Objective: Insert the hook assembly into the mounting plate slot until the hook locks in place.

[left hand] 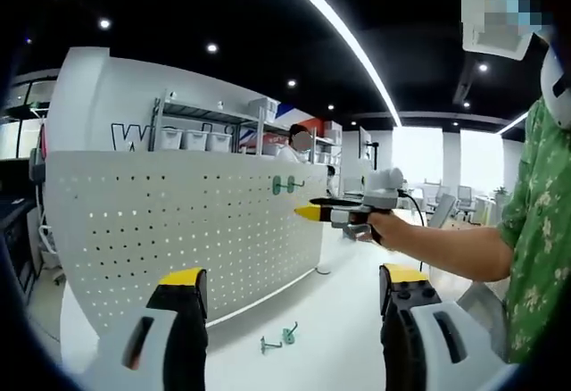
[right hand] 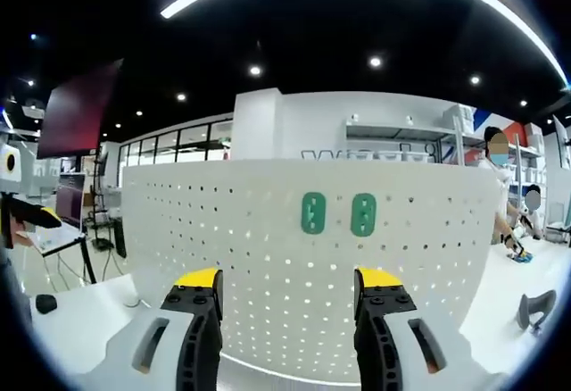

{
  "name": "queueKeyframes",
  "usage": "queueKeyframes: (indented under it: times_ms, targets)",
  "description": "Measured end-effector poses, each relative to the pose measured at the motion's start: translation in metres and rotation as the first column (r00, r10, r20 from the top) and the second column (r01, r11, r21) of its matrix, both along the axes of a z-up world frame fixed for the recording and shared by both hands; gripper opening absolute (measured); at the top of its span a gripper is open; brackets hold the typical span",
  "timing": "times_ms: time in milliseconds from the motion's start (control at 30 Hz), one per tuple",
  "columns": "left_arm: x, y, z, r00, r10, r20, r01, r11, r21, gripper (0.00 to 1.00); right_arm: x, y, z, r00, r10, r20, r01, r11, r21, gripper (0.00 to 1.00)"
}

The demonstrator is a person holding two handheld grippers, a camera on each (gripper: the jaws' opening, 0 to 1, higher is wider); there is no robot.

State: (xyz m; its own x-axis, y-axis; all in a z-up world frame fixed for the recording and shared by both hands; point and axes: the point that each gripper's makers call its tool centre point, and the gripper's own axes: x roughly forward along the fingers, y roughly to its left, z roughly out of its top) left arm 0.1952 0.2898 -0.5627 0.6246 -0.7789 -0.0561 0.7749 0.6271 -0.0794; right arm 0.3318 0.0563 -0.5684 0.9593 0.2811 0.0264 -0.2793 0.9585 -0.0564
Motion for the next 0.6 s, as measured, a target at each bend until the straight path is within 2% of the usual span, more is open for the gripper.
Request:
queueKeyframes:
  times_ms: [267,600]
  targets:
    - [-0.008,0.002,0.004,0.999,0.037,0.012,-0.037,0.999,-0.01,0.81,-0.022,-0.002,-0.013,1.0,0.013,-0.026,-0.013,1.0,-0.007,0.6]
    - [-0.02,-0.003,0.011,0.998,0.052,0.03,-0.052,0.999,-0.017,0.81,-0.041,-0.009,-0.019,0.999,0.015,-0.045,-0.015,1.0,0.002,0.59]
